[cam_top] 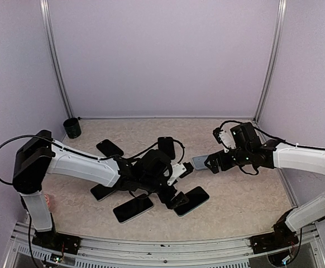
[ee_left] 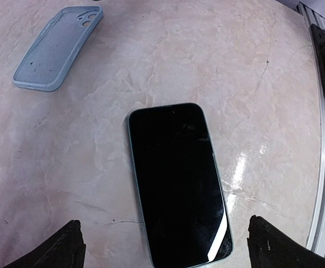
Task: Put the phone into the phone case
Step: Move the phone to the center of the board.
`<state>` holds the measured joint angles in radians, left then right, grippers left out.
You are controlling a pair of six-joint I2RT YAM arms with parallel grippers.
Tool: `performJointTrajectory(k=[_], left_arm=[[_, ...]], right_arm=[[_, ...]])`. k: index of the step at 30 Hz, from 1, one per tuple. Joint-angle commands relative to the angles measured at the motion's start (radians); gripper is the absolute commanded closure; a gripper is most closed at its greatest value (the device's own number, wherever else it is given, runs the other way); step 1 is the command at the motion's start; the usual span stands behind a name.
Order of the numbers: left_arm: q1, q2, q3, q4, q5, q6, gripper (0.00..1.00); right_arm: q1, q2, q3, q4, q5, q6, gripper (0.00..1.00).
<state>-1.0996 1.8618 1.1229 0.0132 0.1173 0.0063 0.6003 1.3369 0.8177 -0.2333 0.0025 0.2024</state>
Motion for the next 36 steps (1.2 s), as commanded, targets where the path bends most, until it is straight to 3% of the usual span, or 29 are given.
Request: performJointTrajectory(k=[1,26,36], left_arm=[[-0.024,0.050,0.071,-0.058,-0.015,0.040,0.01],[-0.092,0.247,0.225,-0.207,-0.190,0.086,0.01],[-0.106,0.261,0.234,-0.224,-0.166,0.084,0.15]], right_arm=[[-0.002,-0.013,-0.012,0.023,-0.010,0.001,0.01],[-0.039,-0.029,-0.012,0.027,0.000,0.025,0.00],[-0.042,-0.021,-0.017,0.028,-0.001,0.033,0.00]])
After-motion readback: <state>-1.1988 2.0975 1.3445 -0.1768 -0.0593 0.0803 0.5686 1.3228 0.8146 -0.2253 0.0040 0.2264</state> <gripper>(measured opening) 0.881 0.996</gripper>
